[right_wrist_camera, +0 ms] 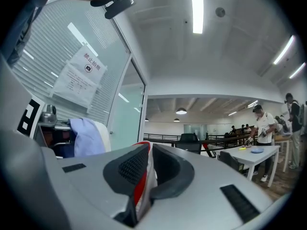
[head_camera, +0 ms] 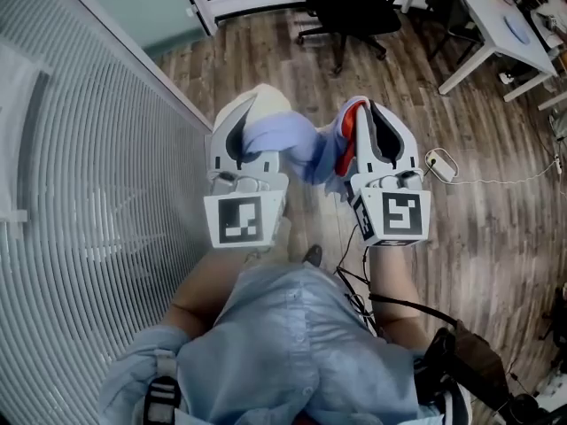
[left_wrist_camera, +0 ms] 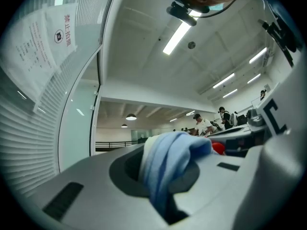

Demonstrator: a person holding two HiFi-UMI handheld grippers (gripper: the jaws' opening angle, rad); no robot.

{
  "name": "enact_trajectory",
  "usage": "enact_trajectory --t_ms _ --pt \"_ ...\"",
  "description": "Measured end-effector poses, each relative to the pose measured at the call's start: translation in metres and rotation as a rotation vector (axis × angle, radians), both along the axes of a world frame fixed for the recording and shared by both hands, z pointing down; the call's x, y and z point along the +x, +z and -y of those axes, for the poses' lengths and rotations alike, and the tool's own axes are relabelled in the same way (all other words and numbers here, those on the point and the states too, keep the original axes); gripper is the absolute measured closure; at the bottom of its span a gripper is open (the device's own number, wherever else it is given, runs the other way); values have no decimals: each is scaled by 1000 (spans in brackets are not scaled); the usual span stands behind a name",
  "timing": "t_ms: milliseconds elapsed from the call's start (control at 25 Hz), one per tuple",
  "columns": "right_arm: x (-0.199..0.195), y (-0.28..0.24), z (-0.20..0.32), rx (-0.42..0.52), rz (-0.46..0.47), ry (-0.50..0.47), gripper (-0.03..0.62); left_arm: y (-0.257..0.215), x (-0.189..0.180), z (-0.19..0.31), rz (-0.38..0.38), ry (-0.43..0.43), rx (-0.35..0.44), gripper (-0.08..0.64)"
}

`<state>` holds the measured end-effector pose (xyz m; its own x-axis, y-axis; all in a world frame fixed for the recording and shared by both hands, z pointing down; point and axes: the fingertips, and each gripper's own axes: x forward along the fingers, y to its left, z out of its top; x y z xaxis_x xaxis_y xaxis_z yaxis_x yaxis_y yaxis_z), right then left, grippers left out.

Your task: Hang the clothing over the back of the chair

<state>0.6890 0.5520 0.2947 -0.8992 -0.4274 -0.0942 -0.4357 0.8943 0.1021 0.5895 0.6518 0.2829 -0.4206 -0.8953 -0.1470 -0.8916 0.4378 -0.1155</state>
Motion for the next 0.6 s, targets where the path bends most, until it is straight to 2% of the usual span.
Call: enact_trajectory --t_ms 160,320,520,600 --pt "-44 -10 25 18 5 1 563 -10 -45 33 3 17 15 534" --pt "-99 -21 44 16 11 8 563 -16 -97 50 12 30 -23 534" --pt "-161 -14 67 24 -11 -12 563 -26 -152 66 10 29 79 534" --pt "-177 -18 73 29 -11 -8 563 -28 -169 72 -1 26 94 534"
